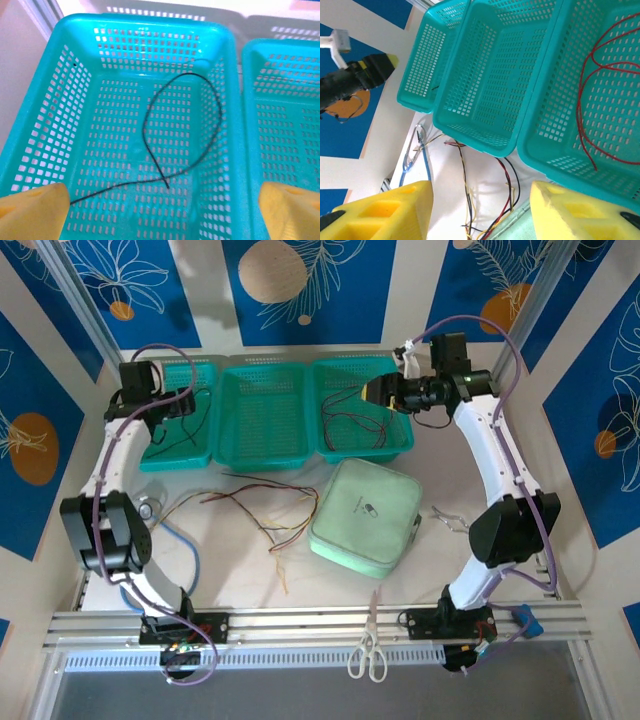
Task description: Untangle the cables
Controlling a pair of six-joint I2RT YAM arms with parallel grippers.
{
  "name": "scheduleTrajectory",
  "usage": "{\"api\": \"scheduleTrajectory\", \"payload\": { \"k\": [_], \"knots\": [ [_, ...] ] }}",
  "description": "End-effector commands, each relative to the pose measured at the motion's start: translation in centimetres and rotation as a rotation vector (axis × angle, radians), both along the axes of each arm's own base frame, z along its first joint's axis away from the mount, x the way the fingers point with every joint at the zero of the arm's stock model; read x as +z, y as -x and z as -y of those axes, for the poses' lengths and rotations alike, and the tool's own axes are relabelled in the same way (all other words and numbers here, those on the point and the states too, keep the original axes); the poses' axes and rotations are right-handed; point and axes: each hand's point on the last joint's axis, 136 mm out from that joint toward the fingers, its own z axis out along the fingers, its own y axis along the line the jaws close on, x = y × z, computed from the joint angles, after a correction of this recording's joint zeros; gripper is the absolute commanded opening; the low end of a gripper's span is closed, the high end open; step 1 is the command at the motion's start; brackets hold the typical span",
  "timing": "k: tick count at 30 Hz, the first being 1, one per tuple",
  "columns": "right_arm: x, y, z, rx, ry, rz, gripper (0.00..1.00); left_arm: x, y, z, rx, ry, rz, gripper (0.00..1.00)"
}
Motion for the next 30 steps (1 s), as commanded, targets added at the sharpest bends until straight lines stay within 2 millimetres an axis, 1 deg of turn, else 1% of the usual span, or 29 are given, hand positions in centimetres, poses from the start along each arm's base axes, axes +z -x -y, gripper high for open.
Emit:
{"api": "scheduleTrajectory", "payload": {
  "k": [1, 6, 8, 11, 15, 17, 22, 25, 27, 30],
  "knots": [
    [0.7, 1.5, -0.9, -0.012, 0.009, 0.019, 0.54, 0.6, 2.3, 3.1, -0.060, 0.064, -0.013, 0.94],
    [-2.0, 3.3, -1.5, -0.081, 0.098, -0.034, 0.52, 2.1, 6.4, 7.8, -0.151, 0.112, -0.023, 0.92],
    [-3.2, 4.4, -1.8, -0.094, 0.123, -0.053, 0.52, 2.4, 8.6, 9.8, -0.202, 0.159, -0.031, 0.90],
    [-4.7, 6.2, -2.4, -0.097, 0.142, -0.079, 0.51, 2.2, 11.5, 12.2, -0.259, 0.224, -0.038, 0.87],
    [-6.5, 8.2, -2.6, -0.119, 0.168, -0.094, 0.51, 1.0, 15.5, 15.3, -0.349, 0.278, -0.083, 0.83],
    [-7.1, 8.9, -2.6, -0.135, 0.157, -0.106, 0.50, -0.1, 17.5, 16.1, -0.357, 0.284, -0.126, 0.81],
    [-7.9, 11.3, -3.8, -0.150, 0.145, -0.121, 0.49, -3.0, 21.5, 17.6, -0.351, 0.348, -0.207, 0.78],
    [-8.8, 12.5, -4.7, -0.148, 0.152, -0.115, 0.49, -4.5, 23.3, 18.5, -0.367, 0.371, -0.250, 0.75],
    [-9.6, 13.1, -5.0, -0.142, 0.160, -0.127, 0.49, -5.6, 24.3, 18.7, -0.339, 0.385, -0.297, 0.74],
    [-10.1, 14.4, -6.5, -0.059, 0.177, -0.101, 0.47, -7.3, 25.5, 18.7, -0.282, 0.438, -0.355, 0.72]
  ]
}}
